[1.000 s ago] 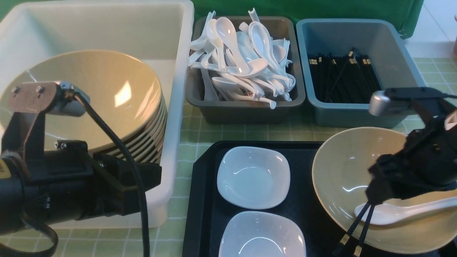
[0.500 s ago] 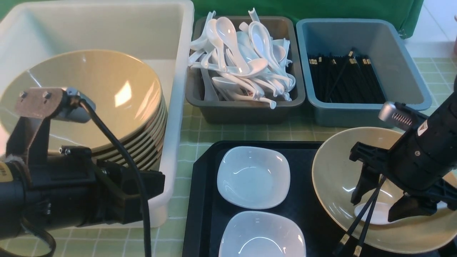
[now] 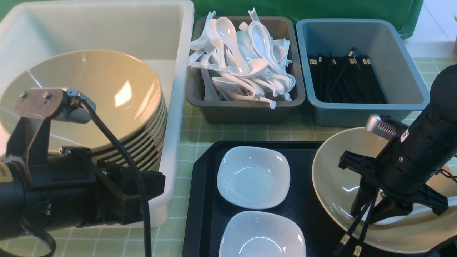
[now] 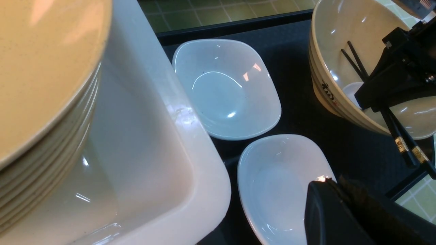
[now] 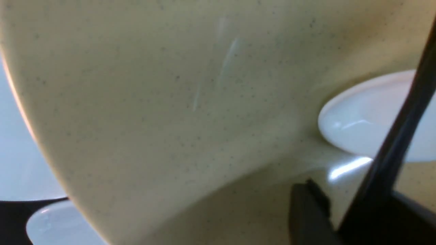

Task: On green table put chopsticks spoon bowls plates into blue grey white boxes.
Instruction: 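Move the grippers toward the tableware on the black tray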

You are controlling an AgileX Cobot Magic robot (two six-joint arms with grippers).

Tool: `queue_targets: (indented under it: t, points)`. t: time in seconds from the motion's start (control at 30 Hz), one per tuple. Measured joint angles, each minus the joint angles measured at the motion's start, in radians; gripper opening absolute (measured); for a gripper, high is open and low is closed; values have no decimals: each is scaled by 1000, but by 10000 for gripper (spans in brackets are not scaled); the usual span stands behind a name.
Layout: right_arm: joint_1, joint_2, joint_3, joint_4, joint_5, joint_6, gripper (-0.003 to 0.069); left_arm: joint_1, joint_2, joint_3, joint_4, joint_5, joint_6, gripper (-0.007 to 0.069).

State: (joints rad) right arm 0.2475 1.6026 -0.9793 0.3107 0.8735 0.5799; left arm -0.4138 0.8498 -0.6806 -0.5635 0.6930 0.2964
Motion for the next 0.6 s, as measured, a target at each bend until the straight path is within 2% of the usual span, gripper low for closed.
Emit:
queue_targets:
  t: [0.03,0.1,0.2,0.4,0.6]
  points:
    - [0,0,0,0,0,-11,120,0,0,0,0,1,0,-1]
    - [0,0,0,0,0,-36,63,0,0,0,0,1,0,-1]
    - [0,-1,0,1,1,-73,58,0,0,0,0,1,0,-1]
    - [0,-72,0,0,11,-224,57,0,0,0,0,1,0,-1]
    - [0,-145,-1,0,45,-297,57,0,0,0,0,1,2,-1]
